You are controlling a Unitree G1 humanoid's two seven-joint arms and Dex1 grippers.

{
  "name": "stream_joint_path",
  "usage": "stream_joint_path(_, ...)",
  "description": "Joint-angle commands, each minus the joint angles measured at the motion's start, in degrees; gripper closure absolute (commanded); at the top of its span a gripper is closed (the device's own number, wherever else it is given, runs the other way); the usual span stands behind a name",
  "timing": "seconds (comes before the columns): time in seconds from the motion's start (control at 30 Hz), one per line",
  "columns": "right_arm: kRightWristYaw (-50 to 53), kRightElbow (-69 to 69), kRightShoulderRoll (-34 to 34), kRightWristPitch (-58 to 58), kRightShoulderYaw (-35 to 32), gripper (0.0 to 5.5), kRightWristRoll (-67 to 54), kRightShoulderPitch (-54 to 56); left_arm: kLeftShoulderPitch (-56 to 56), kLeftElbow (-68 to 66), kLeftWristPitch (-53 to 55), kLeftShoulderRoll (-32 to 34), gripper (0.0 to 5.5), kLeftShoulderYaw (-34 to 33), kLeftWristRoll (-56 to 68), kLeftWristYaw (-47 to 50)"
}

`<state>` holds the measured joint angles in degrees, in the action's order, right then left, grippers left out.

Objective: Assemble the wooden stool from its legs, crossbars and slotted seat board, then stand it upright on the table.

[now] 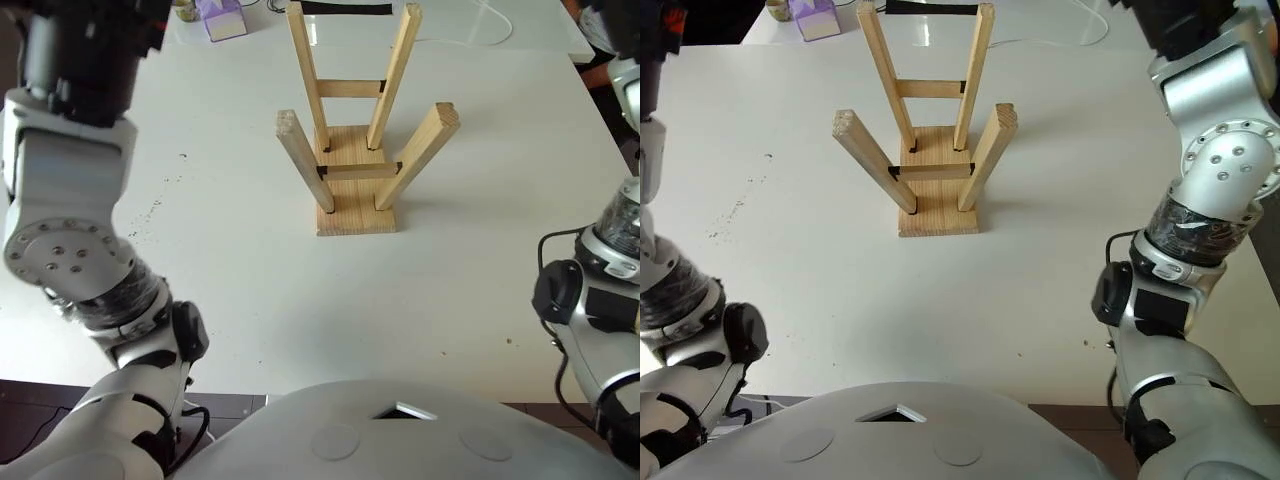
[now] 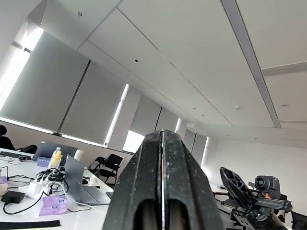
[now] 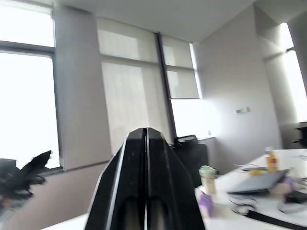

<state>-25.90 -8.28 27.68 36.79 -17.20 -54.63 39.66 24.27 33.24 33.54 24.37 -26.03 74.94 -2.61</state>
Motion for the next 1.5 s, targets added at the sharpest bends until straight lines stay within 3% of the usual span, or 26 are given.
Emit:
stream_joint_path(0.03,-5.9,16.9,5.2,-11.2,15.2,5.5,23.6,-8.0,-27.6,-14.2,2.6,13.3,5.49,3.8,-19.4,-16.7)
stream_joint_path(0.13,-10.2,25.1,5.3,-19.8,22.7,5.5,34.1,-9.4,-41.2,-17.8,-1.0,18.1,5.49,11.1,-29.6,-27.7)
stream_joint_path(0.2,-14.1,28.1,3.1,-23.9,24.3,5.5,35.6,-9.5,-44.9,-14.0,-2.3,18.7,5.49,15.5,-32.2,-32.2)
stream_joint_path(0.47,-30.2,36.9,-1.9,-33.2,26.9,5.5,37.7,-5.5,-33.9,-12.7,-4.5,11.4,5.49,27.7,-39.4,-35.5)
stream_joint_path(0.6,-39.6,35.9,-3.1,-31.7,28.5,5.5,36.2,-4.8,-27.5,-17.0,-5.0,7.4,5.49,31.6,-44.1,-34.1)
stream_joint_path(0.77,-48.8,25.4,-2.3,-24.9,32.3,5.5,33.9,-11.1,-23.9,-25.8,-7.9,5.8,5.49,33.8,-53.0,-31.2)
stream_joint_path(0.93,-38.8,11.8,-8.4,-17.9,38.6,5.5,35.5,-22.4,-23.9,-32.2,-11.3,4.3,5.49,29.9,-56.1,-28.0)
stream_joint_path(1.07,-27.7,2.3,-11.7,-11.6,37.1,5.5,34.5,-29.4,-23.1,-35.2,-13.2,4.4,5.49,26.1,-56.5,-26.7)
stream_joint_path(1.33,-24.1,-16.7,0.2,-5.5,31.8,5.5,32.7,-42.5,-30.0,-30.7,-12.3,2.5,5.49,20.9,-56.0,-24.4)
stream_joint_path(1.43,-27.7,-20.6,5.6,-4.3,26.9,5.5,28.1,-47.6,-34.2,-27.0,-11.4,0.7,5.49,19.6,-54.8,-23.2)
stream_joint_path(1.5,-27.6,-21.0,5.6,-5.2,25.7,5.5,27.0,-48.0,-36.1,-25.3,-11.2,-0.2,5.49,19.5,-54.9,-22.6)
